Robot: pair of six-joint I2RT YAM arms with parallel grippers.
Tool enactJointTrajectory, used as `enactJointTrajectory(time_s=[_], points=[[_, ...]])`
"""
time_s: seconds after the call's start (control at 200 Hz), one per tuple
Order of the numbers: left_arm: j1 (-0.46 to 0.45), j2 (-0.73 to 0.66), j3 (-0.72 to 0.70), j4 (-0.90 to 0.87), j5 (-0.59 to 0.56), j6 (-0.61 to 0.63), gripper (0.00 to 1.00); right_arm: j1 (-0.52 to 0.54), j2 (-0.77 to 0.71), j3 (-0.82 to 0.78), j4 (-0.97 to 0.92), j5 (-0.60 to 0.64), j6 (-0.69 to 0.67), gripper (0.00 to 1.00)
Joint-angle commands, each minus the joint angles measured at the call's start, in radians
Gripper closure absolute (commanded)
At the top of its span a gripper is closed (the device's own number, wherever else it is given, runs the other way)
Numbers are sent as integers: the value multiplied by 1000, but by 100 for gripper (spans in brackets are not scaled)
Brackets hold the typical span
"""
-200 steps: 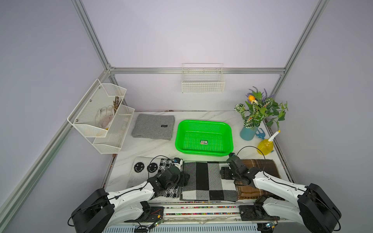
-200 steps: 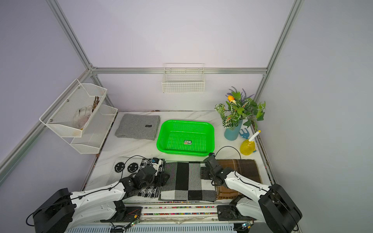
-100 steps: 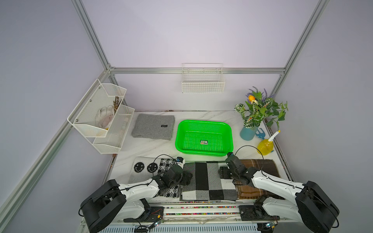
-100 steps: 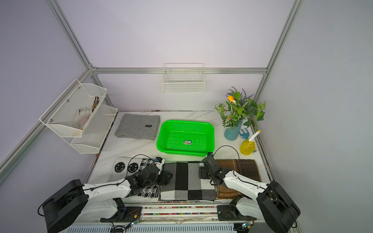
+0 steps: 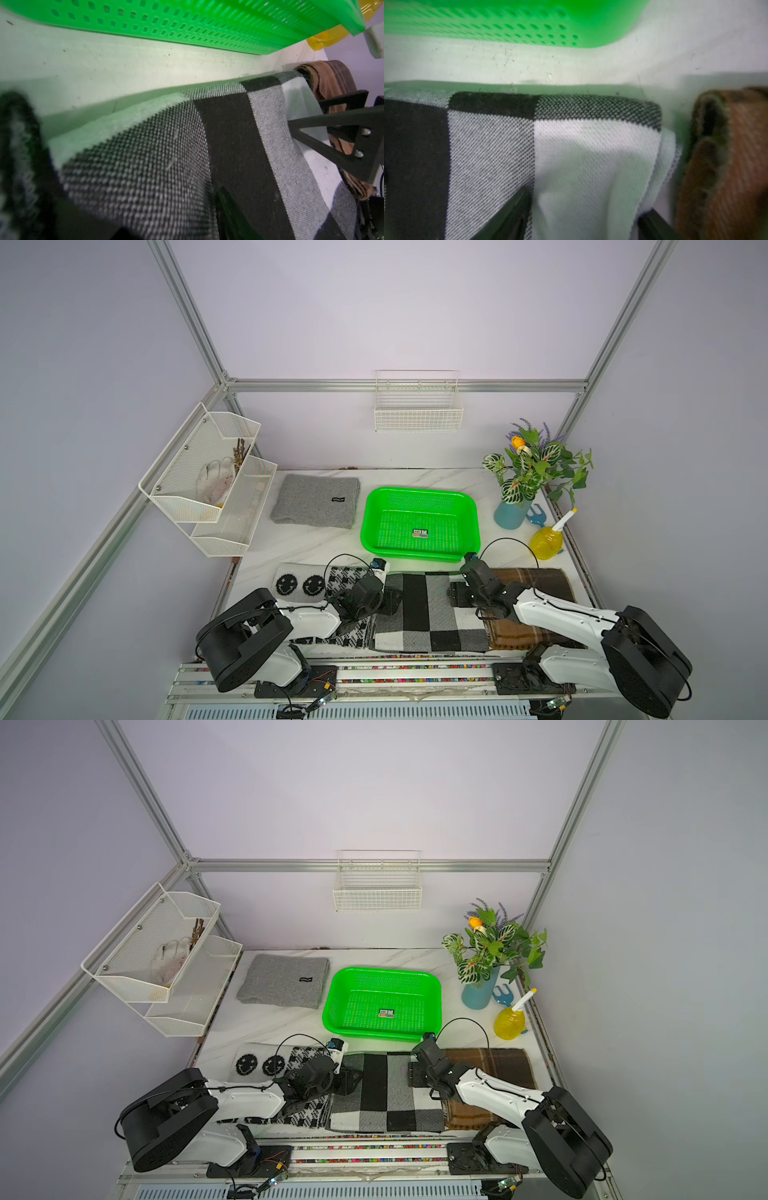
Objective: Put the folded scarf in the basket
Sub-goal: Pick up the scarf at the center of the board.
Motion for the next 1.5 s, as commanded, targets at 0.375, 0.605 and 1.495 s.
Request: enactJointTrajectory(time_s=[0.375, 0.605, 1.495], points=[[-4, 90, -6, -86, 94, 29, 96, 30, 44, -72, 64, -204, 26, 71], [-4, 67, 3, -103, 96, 30, 100, 29, -72, -101, 67, -178, 39, 100], [-2, -379, 336, -582, 37, 132, 100, 47, -409, 192, -236, -165, -53, 100]])
